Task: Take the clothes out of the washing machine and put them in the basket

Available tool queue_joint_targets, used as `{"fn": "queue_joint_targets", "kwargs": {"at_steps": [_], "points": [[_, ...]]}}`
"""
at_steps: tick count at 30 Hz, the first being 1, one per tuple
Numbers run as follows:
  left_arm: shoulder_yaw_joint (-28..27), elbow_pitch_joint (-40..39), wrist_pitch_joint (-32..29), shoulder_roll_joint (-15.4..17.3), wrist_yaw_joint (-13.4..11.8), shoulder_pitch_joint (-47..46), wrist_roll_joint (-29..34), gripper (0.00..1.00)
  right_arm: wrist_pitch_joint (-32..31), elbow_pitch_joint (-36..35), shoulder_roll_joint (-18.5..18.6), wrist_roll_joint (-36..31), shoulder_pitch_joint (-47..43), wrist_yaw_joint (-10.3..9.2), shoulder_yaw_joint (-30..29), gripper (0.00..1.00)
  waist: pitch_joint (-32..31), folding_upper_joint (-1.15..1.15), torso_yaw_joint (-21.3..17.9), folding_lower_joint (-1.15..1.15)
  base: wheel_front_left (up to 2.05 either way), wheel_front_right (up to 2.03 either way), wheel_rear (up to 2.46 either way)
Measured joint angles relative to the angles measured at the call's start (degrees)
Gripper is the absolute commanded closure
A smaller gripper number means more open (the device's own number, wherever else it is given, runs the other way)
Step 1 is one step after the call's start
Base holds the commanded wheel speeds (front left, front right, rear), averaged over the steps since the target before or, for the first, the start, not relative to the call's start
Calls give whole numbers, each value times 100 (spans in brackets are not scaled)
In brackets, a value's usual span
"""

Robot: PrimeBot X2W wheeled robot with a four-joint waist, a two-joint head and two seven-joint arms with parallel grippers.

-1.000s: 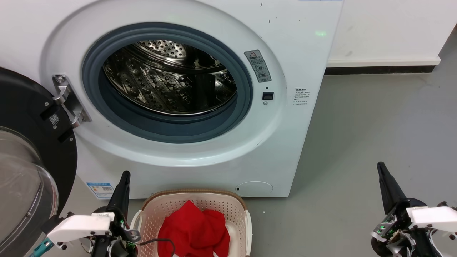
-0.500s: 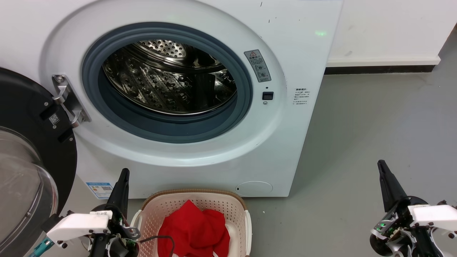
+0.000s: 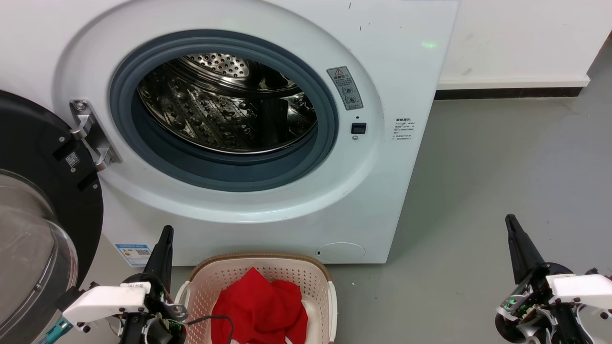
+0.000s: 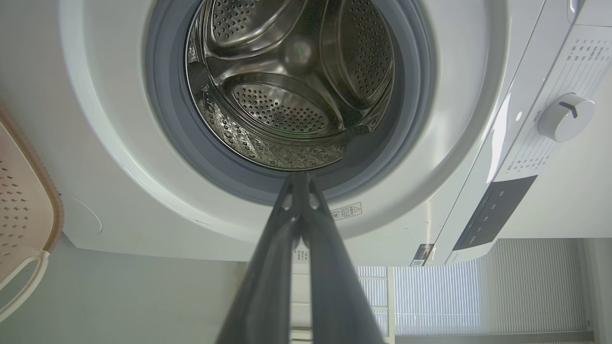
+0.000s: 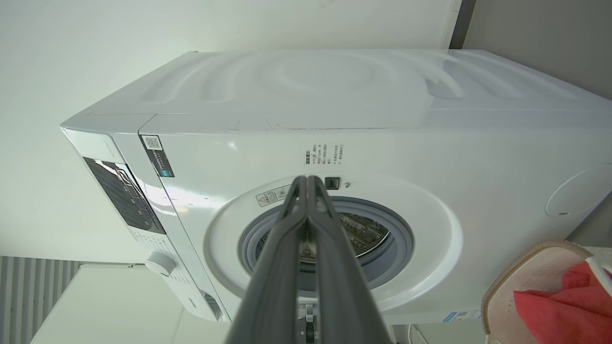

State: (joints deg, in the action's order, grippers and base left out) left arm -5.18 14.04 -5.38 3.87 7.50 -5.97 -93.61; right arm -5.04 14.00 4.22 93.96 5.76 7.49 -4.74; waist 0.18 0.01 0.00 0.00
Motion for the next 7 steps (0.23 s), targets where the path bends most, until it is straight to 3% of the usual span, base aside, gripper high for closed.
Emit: {"fn": "queue_joint_targets", "kwargs": {"at_steps": [7], "points": [[-13, 0, -1, -10, 0, -1, 8, 100, -5, 1, -11, -18, 0, 1, -14, 100, 0, 0, 0, 0, 0, 0, 0]]}}
